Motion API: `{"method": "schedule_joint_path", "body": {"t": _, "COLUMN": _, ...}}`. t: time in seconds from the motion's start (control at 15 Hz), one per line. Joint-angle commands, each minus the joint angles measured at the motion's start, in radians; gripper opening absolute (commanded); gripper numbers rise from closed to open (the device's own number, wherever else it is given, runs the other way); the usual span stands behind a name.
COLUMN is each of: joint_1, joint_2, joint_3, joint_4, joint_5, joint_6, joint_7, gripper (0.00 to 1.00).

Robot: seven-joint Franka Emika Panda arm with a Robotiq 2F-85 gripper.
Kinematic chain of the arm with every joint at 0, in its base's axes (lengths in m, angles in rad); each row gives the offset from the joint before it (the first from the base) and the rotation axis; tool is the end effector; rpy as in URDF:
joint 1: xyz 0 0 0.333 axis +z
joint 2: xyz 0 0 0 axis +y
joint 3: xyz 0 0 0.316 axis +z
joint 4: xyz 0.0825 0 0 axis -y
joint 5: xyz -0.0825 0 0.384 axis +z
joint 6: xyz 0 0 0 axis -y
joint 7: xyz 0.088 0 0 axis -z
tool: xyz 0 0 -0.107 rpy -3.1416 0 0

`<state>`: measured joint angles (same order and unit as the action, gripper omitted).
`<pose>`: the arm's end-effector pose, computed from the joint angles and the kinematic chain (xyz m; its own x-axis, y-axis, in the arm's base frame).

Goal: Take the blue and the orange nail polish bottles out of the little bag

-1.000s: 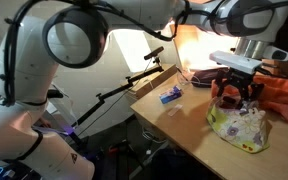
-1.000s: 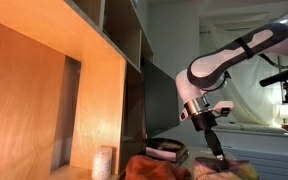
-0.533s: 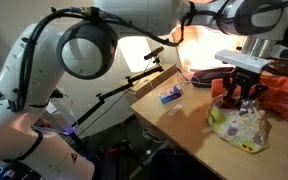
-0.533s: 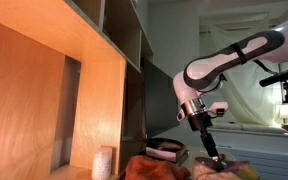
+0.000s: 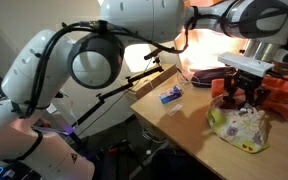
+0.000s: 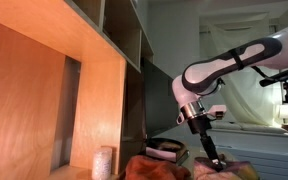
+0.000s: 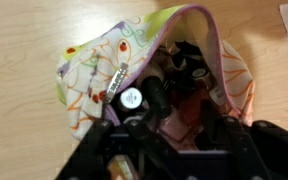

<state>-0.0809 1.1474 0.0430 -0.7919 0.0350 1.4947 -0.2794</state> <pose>0.7425 -0.0375 0.1924 0.8882 0.2381 -0.3929 0.1762 -0.9664 -0.1874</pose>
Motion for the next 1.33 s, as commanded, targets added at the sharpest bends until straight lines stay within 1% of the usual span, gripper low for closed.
{"method": "schedule_joint_path", "body": {"t": 0.0, "joint_1": 0.008, "joint_2": 0.053, "joint_3": -0.005, "joint_4": 0.079, "joint_5": -0.006, "joint_6": -0.062, "joint_7": 0.014, "gripper": 0.16}}
{"method": "schedule_joint_path", "body": {"t": 0.13, "joint_1": 0.013, "joint_2": 0.068, "joint_3": -0.008, "joint_4": 0.092, "joint_5": -0.012, "joint_6": -0.079, "joint_7": 0.016, "gripper": 0.02}}
{"method": "schedule_joint_path", "body": {"t": 0.27, "joint_1": 0.015, "joint_2": 0.079, "joint_3": -0.008, "joint_4": 0.104, "joint_5": -0.016, "joint_6": -0.09, "joint_7": 0.015, "gripper": 0.0}}
{"method": "schedule_joint_path", "body": {"t": 0.4, "joint_1": 0.019, "joint_2": 0.082, "joint_3": -0.006, "joint_4": 0.106, "joint_5": -0.019, "joint_6": -0.09, "joint_7": 0.014, "gripper": 0.0}}
{"method": "schedule_joint_path", "body": {"t": 0.53, "joint_1": 0.023, "joint_2": 0.07, "joint_3": -0.005, "joint_4": 0.101, "joint_5": -0.018, "joint_6": -0.078, "joint_7": 0.014, "gripper": 0.02}}
{"method": "schedule_joint_path", "body": {"t": 0.93, "joint_1": 0.04, "joint_2": 0.016, "joint_3": -0.007, "joint_4": 0.1, "joint_5": -0.025, "joint_6": -0.023, "joint_7": 0.008, "gripper": 0.02}}
{"method": "schedule_joint_path", "body": {"t": 1.27, "joint_1": 0.045, "joint_2": 0.014, "joint_3": -0.01, "joint_4": 0.126, "joint_5": -0.026, "joint_6": -0.03, "joint_7": 0.014, "gripper": 0.01}}
